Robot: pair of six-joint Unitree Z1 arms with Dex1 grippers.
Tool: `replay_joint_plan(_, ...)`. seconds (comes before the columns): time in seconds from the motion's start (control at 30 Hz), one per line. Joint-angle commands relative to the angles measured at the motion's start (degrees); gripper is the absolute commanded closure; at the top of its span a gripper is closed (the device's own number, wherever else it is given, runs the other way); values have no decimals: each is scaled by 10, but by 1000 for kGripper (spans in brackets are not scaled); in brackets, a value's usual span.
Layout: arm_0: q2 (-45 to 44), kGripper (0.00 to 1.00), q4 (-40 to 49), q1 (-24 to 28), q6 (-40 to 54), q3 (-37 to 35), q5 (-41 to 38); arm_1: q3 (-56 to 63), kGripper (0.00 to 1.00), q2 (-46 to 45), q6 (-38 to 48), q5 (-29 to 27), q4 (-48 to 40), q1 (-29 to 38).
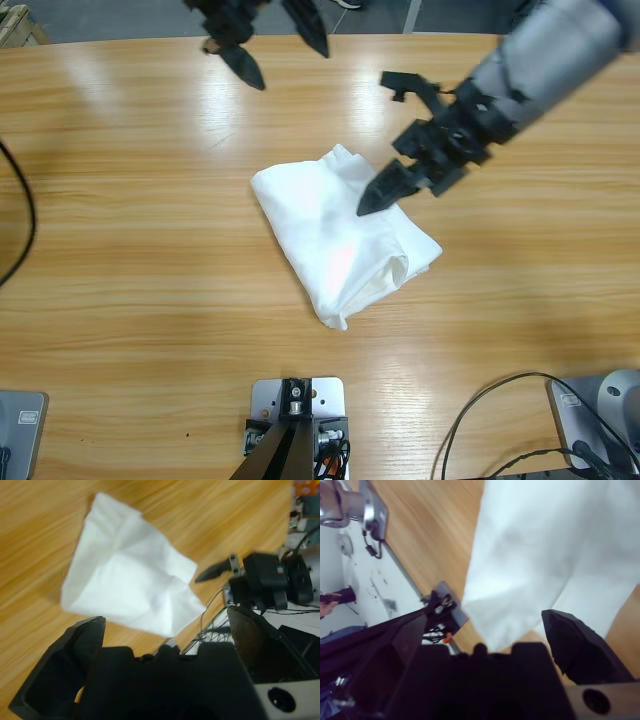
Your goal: Fold clothes
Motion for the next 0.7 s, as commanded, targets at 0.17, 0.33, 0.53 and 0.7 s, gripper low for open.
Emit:
replay_joint_plan(0.17, -21, 50, 88, 33, 31, 68, 17, -54, 64, 165, -69, -51, 36, -1)
replay_joint_plan(0.33, -19, 50, 87, 33, 32, 68, 16, -100, 67, 180, -80, -60, 76, -1)
replay_joint_plan(0.53, -12, 50, 87, 33, 34, 68, 16, -129, 870, 185, -89, -39, 103, 1)
replay_joint_plan(0.7, -12, 50, 87, 34, 40, 69, 17, -127, 1000, 206, -89, -12, 102, 1)
